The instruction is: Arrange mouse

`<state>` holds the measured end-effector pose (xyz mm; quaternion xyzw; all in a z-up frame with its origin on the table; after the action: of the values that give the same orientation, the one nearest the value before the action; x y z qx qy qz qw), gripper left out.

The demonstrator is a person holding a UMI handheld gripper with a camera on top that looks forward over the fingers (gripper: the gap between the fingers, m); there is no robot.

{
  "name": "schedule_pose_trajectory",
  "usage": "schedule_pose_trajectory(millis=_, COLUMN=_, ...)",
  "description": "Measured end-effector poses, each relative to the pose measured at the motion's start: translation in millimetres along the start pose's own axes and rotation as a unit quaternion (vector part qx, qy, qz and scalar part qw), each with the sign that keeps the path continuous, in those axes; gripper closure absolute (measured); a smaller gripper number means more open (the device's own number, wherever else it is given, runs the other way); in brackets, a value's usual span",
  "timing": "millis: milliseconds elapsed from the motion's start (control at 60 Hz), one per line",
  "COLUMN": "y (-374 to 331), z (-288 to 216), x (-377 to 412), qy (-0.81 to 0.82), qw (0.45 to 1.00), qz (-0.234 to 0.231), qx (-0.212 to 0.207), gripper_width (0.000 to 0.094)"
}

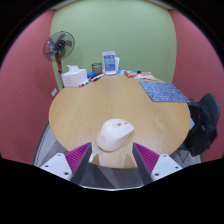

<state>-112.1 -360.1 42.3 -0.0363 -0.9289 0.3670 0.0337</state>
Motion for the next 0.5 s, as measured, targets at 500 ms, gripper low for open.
schedule_pose_trajectory(millis=500, y=81, z=-48, x=13, qy=-0.002, qw=1.0, qz=0.029, qx=-0.007, gripper_width=0.0388)
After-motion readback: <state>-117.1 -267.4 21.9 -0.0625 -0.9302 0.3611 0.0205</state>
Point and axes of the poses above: the point between the fingertips, and its own axes, seen from behind it with the camera up: x to the left, z down, y forward, the way the camera looks, the point moved 5 cm from there along -y, backward, against the way the camera looks, and after that the axes turned 2 degrees about x, right-handed, at the moved point
